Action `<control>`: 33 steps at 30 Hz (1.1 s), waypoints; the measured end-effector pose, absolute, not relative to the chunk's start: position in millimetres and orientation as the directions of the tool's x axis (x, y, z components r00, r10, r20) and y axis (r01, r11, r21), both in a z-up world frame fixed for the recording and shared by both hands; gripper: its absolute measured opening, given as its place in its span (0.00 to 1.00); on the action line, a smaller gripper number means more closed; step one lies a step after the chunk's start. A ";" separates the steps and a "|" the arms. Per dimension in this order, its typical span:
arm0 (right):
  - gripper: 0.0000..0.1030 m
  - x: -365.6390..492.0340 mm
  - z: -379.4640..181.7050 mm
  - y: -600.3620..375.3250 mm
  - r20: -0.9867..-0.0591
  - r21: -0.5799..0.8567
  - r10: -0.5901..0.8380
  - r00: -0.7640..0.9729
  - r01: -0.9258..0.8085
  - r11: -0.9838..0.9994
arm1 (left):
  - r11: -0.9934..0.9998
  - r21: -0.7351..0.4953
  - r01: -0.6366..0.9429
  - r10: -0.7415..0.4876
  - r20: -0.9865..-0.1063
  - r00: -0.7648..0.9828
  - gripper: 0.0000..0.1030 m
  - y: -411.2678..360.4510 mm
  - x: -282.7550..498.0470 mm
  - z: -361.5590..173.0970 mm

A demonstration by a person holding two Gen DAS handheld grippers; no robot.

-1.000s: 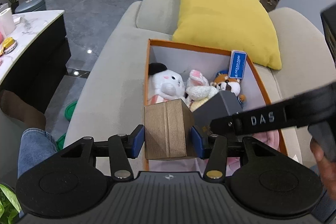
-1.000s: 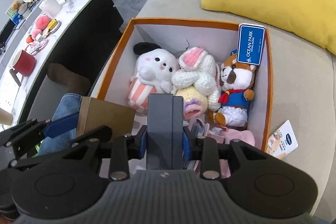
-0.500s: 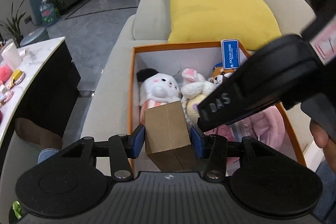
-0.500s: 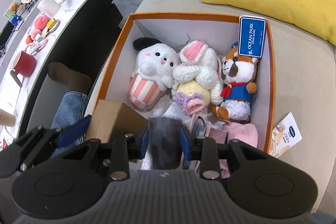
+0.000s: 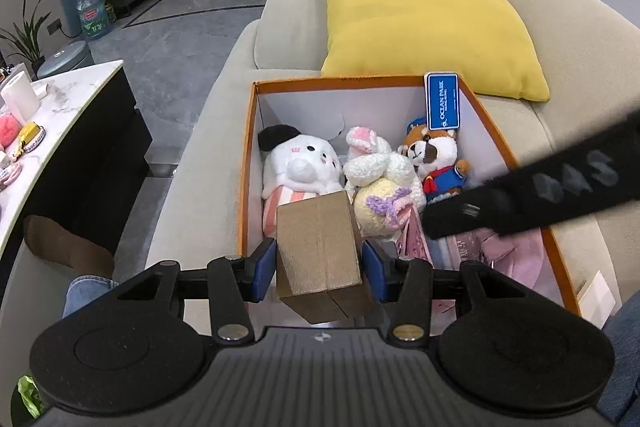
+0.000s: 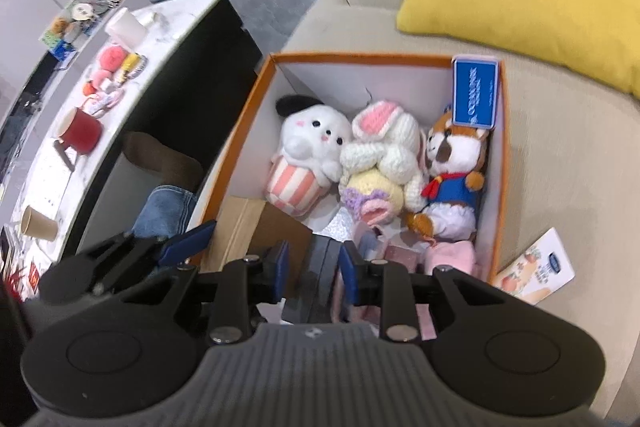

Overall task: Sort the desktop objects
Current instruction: 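Lower the brown box into the orange box while the right gripper releases the black case inside, then release the brown box in the orange box with the left gripper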

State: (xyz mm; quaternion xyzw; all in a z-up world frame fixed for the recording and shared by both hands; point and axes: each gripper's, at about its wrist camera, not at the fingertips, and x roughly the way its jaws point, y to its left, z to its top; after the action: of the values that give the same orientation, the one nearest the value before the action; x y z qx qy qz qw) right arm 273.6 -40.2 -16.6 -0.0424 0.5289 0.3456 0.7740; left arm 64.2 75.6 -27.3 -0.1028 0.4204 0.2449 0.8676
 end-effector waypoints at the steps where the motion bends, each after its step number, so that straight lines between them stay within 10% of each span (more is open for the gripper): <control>1: 0.30 271.0 -14.6 -45.0 -0.842 0.292 0.497 0.209 -0.598 0.746 | 0.859 0.027 -0.511 0.339 -0.778 0.529 0.52 76.2 63.2 -24.8; 20: 0.30 252.9 -37.2 -132.3 -0.797 0.212 0.536 0.279 -0.701 0.681 | 0.876 0.295 -0.381 0.441 -0.811 0.385 0.52 60.1 76.9 -32.0; 33: 0.30 248.6 -43.7 -142.3 -0.786 0.215 0.563 0.255 -0.741 0.636 | 0.873 0.184 -0.452 0.376 -0.844 0.382 0.52 65.8 95.6 -59.4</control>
State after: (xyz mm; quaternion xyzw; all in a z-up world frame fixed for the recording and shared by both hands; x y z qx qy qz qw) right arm 248.6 -142.3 -43.7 -0.0995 0.4475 0.4148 0.7860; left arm 95.6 65.8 -59.4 -0.0381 0.4968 0.2492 0.8304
